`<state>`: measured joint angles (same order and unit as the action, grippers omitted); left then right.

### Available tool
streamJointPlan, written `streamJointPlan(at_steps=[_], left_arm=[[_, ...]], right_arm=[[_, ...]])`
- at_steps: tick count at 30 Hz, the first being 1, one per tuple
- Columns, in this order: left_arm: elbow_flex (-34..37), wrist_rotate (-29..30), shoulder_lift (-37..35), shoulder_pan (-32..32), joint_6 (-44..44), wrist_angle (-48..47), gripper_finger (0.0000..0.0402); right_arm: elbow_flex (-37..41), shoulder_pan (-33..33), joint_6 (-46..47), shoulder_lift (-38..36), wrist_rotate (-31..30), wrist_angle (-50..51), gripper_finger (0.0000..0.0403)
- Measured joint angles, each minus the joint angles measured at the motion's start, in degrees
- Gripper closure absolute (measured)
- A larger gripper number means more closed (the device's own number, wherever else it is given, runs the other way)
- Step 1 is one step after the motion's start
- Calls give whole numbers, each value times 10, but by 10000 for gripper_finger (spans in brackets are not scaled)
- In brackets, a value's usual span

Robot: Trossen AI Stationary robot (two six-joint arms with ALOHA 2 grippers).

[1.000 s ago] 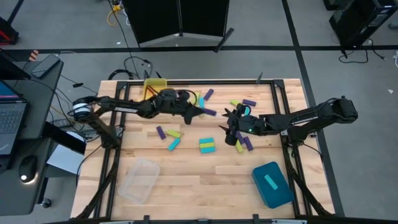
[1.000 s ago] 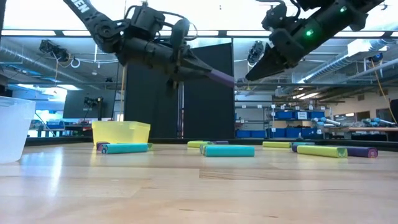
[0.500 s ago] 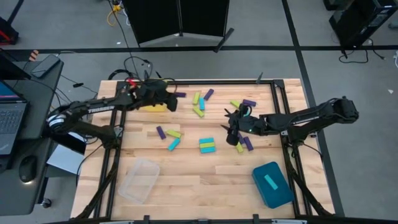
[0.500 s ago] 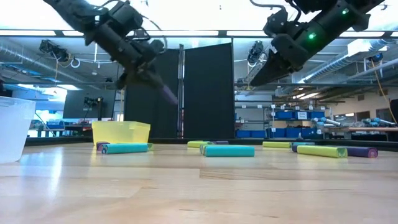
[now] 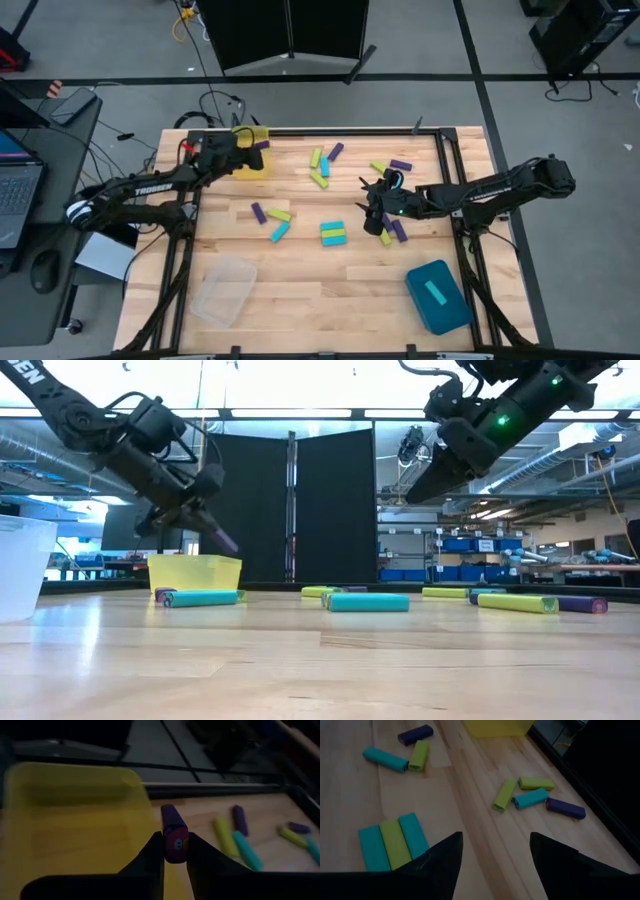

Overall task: Sort blocks
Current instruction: Put the violet block into the yellow bin

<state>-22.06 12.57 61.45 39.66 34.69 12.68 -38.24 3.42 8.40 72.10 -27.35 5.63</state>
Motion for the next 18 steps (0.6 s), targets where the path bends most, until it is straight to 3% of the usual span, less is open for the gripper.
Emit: streamJointPlan(at_steps=[7,18], left_arm=[[8,17,1,27,-31,-12,342],[8,28,68,35,-81,-17,342]], right_arm=[[0,0,4,0,2,0,162],[0,-2,4,0,2,0,167]])
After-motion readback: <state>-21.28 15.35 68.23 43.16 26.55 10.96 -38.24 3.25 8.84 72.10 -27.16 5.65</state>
